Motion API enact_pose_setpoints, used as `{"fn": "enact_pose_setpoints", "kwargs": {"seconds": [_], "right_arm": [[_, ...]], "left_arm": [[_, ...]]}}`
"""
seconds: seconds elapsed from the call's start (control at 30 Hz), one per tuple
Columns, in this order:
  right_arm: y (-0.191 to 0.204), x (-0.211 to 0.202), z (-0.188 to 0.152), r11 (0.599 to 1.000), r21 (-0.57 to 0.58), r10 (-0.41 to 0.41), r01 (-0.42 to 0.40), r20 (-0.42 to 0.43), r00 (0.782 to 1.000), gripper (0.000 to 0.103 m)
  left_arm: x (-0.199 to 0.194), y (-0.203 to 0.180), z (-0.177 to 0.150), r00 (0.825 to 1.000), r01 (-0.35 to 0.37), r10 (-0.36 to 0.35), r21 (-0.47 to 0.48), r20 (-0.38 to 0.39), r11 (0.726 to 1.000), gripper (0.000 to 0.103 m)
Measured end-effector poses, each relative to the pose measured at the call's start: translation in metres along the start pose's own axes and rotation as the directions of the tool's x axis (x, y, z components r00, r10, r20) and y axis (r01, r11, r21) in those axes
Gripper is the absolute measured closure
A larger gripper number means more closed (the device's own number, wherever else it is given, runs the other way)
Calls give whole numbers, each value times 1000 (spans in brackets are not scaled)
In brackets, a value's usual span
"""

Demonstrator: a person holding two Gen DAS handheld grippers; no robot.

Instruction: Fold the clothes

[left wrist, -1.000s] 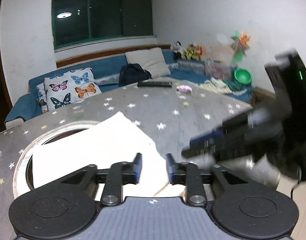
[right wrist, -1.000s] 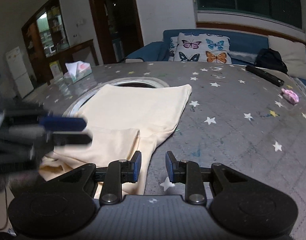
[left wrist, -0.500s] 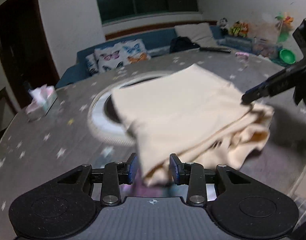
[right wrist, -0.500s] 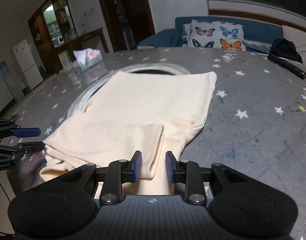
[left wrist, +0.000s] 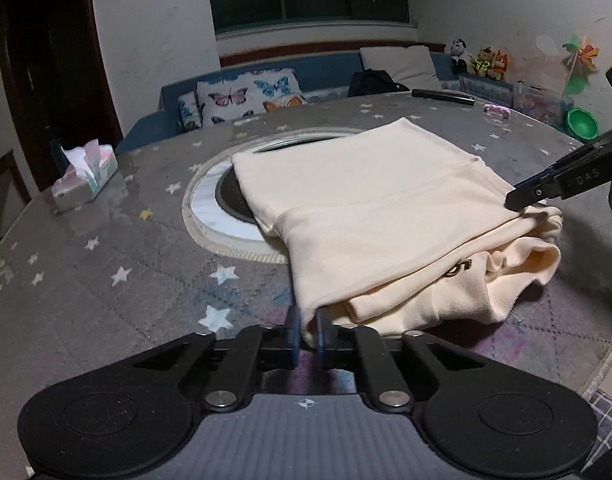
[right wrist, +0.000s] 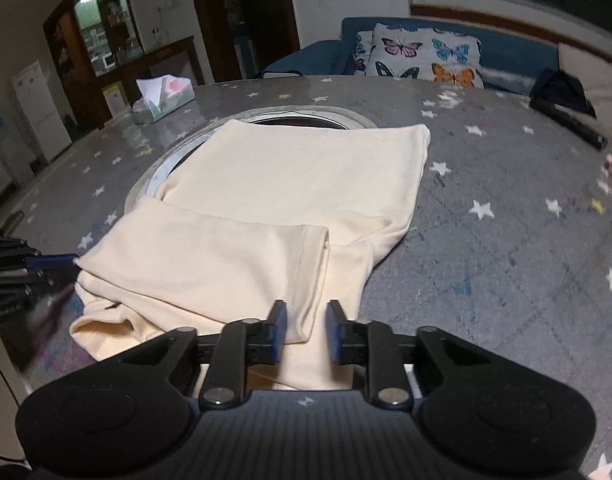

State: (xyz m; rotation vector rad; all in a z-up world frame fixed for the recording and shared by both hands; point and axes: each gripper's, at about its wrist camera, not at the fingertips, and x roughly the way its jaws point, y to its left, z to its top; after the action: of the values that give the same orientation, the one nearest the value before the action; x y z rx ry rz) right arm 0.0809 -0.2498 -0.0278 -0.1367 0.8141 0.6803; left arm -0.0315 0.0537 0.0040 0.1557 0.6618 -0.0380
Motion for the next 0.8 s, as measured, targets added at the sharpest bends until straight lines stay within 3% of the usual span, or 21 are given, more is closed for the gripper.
{"fn": "enact_pose_setpoints", "kwargs": {"seconds": [0.07,0.23,0.4,0.5,0.67,0.8], "right_arm": [[4,-2,2,1000,-19,-15,15,11,1000,101],[10,-23,7,998,-49,-24,27,57,998,101],[6,-10,-10,1000,-25,-14,14,-2,1000,99],[0,-12,-9,1000,-7,0,0,12,1000,94],[0,-23,11,999,-42,-6,9,74,997,93],[5,-6,20,998,-63,0,5,80,997,93]], "left_arm": [[-7,-3,2,999,-21,20,19,34,1000,99],[-19,-6,5,997,-15,10,54,82,998,100],[-6,-6,-3,1000,-15,14,72,14,997,99],[-2,-1,-5,999,-6,8,81,-32,997,95],[-15,11,11,1000,4,-6,65,22,998,95],[-10,14,39,997,20,-22,20,75,1000,95]]}}
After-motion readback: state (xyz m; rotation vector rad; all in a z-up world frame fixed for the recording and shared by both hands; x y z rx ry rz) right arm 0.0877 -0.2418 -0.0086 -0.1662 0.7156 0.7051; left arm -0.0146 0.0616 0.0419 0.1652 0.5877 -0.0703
